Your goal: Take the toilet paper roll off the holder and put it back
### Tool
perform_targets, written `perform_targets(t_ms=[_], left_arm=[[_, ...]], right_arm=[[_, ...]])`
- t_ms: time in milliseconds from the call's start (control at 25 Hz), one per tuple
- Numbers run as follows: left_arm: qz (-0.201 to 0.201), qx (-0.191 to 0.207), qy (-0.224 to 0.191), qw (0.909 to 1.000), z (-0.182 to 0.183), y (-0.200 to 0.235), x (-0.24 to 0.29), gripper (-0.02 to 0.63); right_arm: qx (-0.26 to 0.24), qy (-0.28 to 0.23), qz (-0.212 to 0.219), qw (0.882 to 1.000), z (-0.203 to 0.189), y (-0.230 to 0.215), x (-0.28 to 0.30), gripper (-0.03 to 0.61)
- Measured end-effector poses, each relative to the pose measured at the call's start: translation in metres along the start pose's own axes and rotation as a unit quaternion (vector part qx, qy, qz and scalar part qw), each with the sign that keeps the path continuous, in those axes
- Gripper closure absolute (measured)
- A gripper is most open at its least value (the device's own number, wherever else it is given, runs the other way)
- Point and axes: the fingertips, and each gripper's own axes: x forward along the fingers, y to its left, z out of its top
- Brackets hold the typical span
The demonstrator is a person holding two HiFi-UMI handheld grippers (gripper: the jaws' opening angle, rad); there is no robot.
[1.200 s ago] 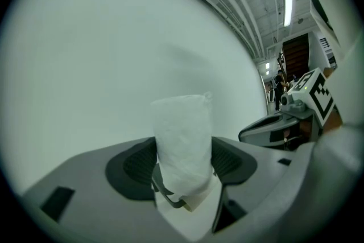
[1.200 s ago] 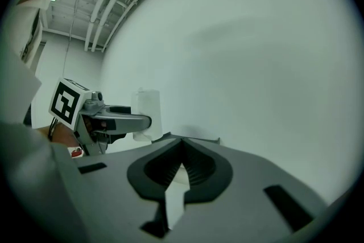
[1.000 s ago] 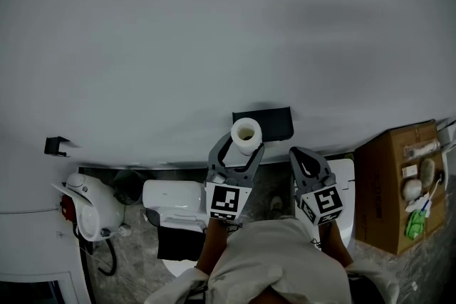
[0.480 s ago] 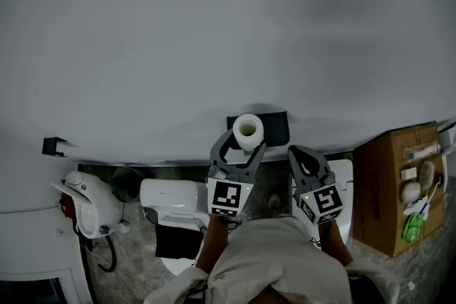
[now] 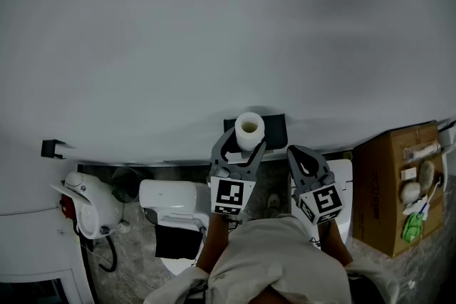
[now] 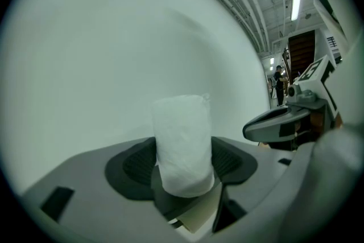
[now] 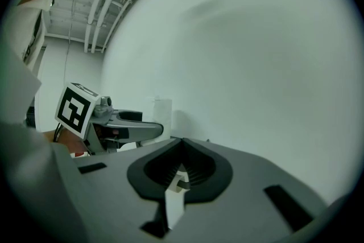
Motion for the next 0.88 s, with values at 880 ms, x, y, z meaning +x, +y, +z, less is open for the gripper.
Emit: perform_targets(t_ms=[880], left_arm=[[0.003,-0.006,-0.001,1.0,-0.0054,0.002,-0.0052,0.284]], right_arm=[[0.001,0.001,0.001,1.0,-0.003,0.0084,-0.003,0.581]])
